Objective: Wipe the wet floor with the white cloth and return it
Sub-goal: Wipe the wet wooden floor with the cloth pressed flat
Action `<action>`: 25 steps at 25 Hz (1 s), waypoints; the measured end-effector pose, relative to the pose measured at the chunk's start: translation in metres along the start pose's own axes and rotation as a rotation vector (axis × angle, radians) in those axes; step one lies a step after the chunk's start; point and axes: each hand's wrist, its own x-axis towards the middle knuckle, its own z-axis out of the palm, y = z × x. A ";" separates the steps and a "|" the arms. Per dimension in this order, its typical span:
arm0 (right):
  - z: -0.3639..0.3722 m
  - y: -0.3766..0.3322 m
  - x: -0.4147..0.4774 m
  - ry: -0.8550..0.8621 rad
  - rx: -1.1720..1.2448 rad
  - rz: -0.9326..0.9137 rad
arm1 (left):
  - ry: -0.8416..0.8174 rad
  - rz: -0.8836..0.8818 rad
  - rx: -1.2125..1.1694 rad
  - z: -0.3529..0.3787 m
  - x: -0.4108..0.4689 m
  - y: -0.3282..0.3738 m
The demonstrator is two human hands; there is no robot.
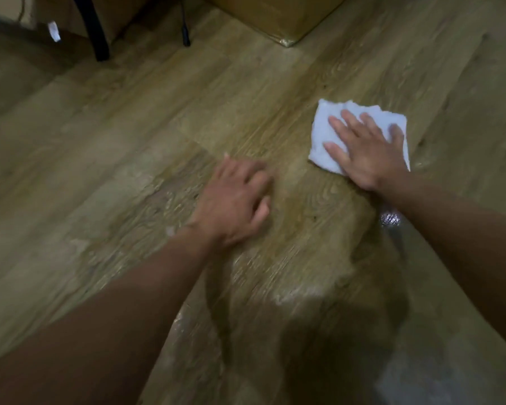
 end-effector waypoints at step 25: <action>0.010 -0.137 -0.062 -0.001 0.195 -0.318 | 0.279 -0.333 -0.364 0.005 -0.008 -0.022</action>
